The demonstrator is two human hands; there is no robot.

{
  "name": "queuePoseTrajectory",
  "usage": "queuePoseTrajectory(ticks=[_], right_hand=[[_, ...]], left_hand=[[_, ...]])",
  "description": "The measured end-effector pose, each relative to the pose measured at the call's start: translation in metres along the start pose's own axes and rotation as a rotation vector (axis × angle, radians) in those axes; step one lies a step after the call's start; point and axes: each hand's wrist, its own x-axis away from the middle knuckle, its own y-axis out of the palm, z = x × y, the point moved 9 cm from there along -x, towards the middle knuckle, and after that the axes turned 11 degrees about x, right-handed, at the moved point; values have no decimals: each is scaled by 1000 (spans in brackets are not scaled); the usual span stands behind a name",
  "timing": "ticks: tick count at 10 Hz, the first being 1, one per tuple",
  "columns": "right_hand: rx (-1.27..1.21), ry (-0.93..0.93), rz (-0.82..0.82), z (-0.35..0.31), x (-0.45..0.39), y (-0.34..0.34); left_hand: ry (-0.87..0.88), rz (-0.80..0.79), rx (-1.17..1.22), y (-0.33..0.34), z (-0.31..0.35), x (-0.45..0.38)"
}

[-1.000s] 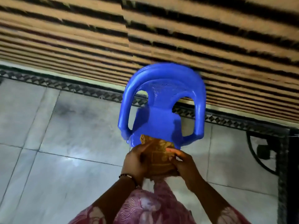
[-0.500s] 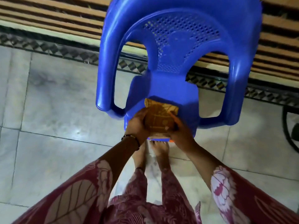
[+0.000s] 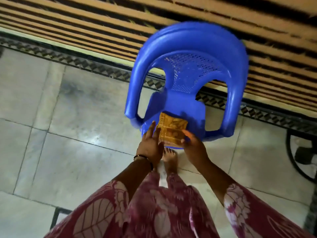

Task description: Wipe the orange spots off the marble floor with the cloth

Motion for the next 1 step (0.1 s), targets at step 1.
queuePoseTrajectory(ticks=[1], right_hand=[[-149,-53,31,-43,59,-46]], left_hand=[[126,241,168,-62,49,60]])
